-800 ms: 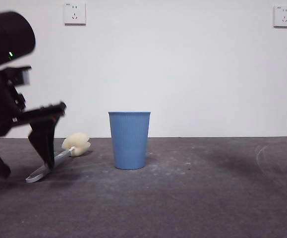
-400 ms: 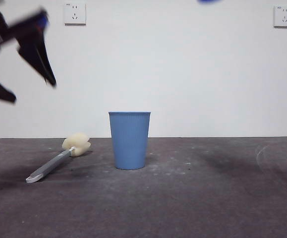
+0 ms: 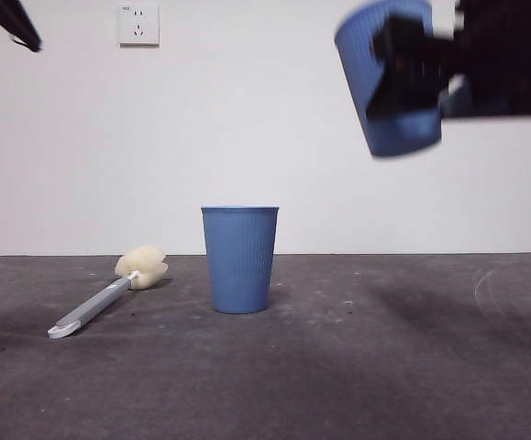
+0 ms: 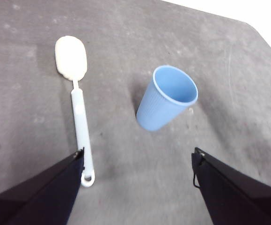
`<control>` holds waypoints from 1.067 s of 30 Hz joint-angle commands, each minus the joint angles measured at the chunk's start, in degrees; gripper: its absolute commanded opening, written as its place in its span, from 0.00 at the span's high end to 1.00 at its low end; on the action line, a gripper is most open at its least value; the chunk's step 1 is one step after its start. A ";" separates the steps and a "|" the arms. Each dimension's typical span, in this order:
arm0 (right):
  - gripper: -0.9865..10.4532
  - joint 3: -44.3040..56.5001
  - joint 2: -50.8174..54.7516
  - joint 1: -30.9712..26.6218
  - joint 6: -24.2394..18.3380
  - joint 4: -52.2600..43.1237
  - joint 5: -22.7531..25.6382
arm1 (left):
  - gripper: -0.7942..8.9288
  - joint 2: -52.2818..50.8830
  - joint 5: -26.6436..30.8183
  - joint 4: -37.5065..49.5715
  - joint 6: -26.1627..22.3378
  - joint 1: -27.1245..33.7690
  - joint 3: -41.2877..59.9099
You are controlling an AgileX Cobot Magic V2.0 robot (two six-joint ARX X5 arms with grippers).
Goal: Pick up the cup brush,pick up the cup,insert the brush into the cup,clean the cup,put the cup brush back,put the cup back to the fixed position on the table
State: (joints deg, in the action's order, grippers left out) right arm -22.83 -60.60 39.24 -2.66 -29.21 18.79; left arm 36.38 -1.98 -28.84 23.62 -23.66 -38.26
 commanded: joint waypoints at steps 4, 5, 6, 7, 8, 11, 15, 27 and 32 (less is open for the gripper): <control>0.93 0.61 -13.55 -6.03 0.87 -14.51 -7.89 | 0.52 -2.40 -1.07 -2.71 -2.01 0.02 0.15; 0.93 0.59 -15.78 -6.75 0.92 -16.85 -8.79 | 0.52 -2.45 -1.07 -2.80 -2.38 0.04 0.15; 0.93 0.59 -18.08 -7.39 0.96 -19.06 -9.11 | 0.52 -2.45 -1.07 -2.86 -2.86 0.04 0.15; 0.93 0.59 -21.11 -8.13 0.98 -21.68 -9.22 | 0.52 -2.43 -1.07 -3.02 -3.19 0.04 0.15; 0.93 0.59 -23.23 -8.66 1.07 -23.52 -9.22 | 0.52 -2.40 -1.07 -3.17 -3.32 0.04 0.15; 0.93 0.48 -29.55 -10.36 1.62 -28.81 -10.95 | 0.52 -2.38 -1.07 -3.26 -3.93 0.02 0.15; 0.93 -1.25 -36.68 -11.58 2.45 -33.18 -13.75 | 0.52 -2.38 -1.07 -3.28 -4.42 0.00 0.15; 0.93 -8.96 -46.86 -12.00 2.29 -33.83 -15.65 | 0.52 -2.38 -1.05 -3.78 -5.53 0.00 0.15; 0.93 -9.05 -48.65 -12.35 2.29 -33.75 -15.89 | 0.52 -2.36 -1.03 -4.59 -5.92 0.00 0.15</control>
State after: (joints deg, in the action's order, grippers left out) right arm -31.73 -108.64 26.98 -1.02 -62.41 2.98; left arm 34.11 -2.76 -33.52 18.61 -23.66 -38.26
